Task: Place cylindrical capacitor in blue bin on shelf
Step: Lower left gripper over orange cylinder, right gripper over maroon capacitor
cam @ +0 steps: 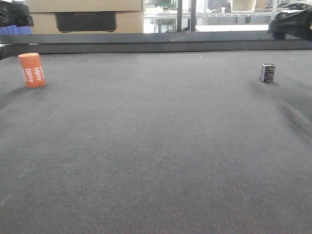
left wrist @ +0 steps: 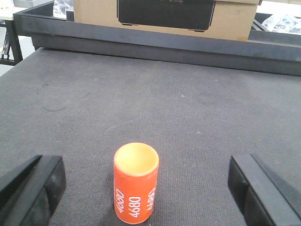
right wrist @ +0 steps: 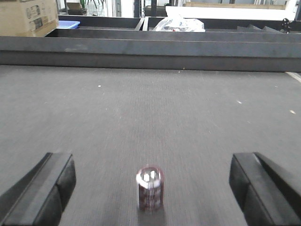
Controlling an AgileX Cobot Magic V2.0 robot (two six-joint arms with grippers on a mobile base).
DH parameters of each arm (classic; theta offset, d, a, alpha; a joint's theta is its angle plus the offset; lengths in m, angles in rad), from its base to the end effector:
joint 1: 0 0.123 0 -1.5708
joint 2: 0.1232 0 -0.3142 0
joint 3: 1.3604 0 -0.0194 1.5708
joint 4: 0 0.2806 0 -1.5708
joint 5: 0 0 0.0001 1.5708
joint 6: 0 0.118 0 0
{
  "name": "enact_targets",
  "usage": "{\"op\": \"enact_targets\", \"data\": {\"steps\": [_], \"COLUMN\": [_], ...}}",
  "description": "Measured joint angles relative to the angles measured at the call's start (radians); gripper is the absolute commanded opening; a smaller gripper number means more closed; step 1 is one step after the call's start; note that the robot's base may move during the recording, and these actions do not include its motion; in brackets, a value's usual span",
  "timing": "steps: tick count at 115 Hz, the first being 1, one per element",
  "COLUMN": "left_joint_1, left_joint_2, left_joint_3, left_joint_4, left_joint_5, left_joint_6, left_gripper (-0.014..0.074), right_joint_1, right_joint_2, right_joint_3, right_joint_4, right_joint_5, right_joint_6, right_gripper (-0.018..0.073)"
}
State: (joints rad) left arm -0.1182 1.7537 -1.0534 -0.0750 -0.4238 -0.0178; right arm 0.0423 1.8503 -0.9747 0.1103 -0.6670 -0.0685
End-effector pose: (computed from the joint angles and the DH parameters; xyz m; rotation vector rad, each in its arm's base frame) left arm 0.4484 -0.0496 0.2546 0.0058 1.7626 -0.1215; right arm 0.4515 0.0111 0.2120 0.0306 1.6946 -0.0124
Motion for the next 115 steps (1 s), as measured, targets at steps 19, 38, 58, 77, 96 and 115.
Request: {"op": "enact_targets", "data": {"steps": [19,38,58,77,96,115], "left_joint_1": [0.000,0.000,0.000,0.000,0.000,0.000], "left_joint_2": [0.000,0.000,0.000,0.000,0.000,0.000], "left_joint_3": [0.000,0.000,0.000,0.000,0.000,0.000], "left_joint_4": [0.000,0.000,0.000,0.000,0.000,0.000], "left_joint_5": [0.000,0.000,0.000,0.000,0.000,0.000], "left_joint_6": [0.000,0.000,0.000,0.000,0.000,0.000], "left_gripper": [0.0610,0.0610,0.0610,0.0610,0.0610,0.0610], "right_joint_1": [-0.028,-0.050,-0.048,-0.048,-0.048,-0.048], "right_joint_2": [0.136,0.236,0.296,0.336,0.367,0.400], "right_joint_3": [-0.129,-0.240,-0.299,-0.301,-0.312,-0.334], "right_joint_4": [-0.002,-0.030,-0.084,-0.086,-0.086,-0.086], "right_joint_5": [-0.002,0.026,0.042,0.053,0.054,0.056], "right_joint_6": [0.000,0.000,0.000,0.000,0.000,0.010], "right_gripper": [0.0570,0.0570,0.0570,0.0570,0.0570,0.0570]}}
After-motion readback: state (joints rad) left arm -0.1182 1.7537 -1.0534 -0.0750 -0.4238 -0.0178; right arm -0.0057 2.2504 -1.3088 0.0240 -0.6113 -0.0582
